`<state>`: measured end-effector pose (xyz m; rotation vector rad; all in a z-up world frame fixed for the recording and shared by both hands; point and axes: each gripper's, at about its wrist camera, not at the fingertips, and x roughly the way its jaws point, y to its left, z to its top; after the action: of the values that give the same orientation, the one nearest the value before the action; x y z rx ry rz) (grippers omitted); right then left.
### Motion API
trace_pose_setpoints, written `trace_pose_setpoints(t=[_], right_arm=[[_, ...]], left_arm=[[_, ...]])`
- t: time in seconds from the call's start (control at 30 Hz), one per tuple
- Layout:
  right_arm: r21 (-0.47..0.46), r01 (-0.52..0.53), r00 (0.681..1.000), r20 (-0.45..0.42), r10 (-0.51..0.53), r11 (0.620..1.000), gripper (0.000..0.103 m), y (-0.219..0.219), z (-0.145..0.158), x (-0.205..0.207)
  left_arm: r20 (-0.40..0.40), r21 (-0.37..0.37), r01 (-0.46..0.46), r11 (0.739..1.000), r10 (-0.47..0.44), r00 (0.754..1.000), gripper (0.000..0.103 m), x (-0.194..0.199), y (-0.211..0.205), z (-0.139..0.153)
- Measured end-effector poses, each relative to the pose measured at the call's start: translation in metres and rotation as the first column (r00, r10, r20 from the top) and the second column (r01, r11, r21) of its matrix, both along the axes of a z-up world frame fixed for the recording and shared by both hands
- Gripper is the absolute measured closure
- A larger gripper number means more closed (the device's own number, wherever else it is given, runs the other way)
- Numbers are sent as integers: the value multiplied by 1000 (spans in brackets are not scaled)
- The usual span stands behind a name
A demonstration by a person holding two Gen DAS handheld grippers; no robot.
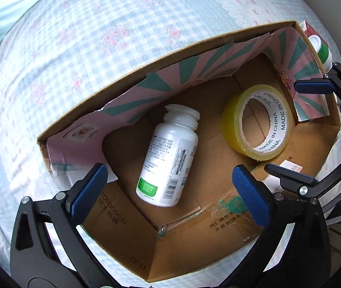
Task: Organize rigid objects
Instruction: 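Open both tools to drop the pill bottle and tape into the box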
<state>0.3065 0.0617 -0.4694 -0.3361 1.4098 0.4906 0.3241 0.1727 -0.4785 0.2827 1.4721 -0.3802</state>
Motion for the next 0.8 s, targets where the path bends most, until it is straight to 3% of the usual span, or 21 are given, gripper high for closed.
trace_pose_setpoints(t=[0.37,0.67,0.8], right_arm=[[-48,37,999,-24,-38,998,0,0,12,-9],[-76,36,999,-4,-36,996,0,11,28,-17],[-77,22,1000,24,-20,997,0,17,51,-28]], left_arm=[[-4,1,-21,1000,21,1000,0,-21,17,1],[41,-12,-50,999,50,998,0,-31,39,29],[60,-27,-70,997,71,996,0,-32,39,57]])
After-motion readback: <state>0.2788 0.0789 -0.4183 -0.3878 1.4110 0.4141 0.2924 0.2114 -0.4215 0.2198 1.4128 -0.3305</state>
